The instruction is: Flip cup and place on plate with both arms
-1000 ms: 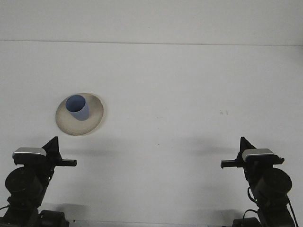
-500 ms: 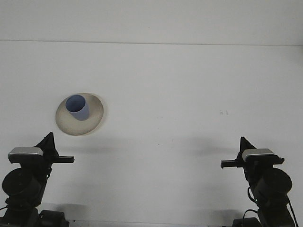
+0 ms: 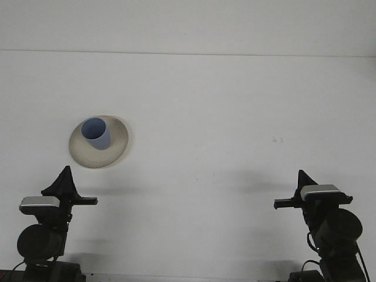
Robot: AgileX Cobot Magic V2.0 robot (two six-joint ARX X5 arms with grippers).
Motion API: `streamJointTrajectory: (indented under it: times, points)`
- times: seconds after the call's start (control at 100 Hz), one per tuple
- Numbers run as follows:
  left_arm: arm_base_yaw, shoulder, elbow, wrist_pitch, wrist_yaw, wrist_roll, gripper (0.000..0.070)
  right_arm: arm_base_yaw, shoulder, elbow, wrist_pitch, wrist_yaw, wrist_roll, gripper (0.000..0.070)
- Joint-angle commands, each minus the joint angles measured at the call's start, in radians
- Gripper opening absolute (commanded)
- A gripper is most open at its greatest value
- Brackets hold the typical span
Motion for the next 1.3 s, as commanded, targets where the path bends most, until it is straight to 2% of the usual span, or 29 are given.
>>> streamJointTrajectory:
  times: [0.0,0.46,1.29]
  points:
    - [-0.001,-0.032,-0.046,0.047,-0.006,-0.003,0.0011,0.002,0.0,0.006,0.01,-0.001,0.006,0.0]
    - [0.008,-0.177,-0.261,0.142,-0.003,-0.012,0.0011,0.002,0.0,0.006,0.01,0.0,0.006,0.0]
    - [0.01,-0.177,-0.26,0.139,0.003,-0.032,0.0011,0.002,0.0,0.006,0.011,0.0,0.006,0.0]
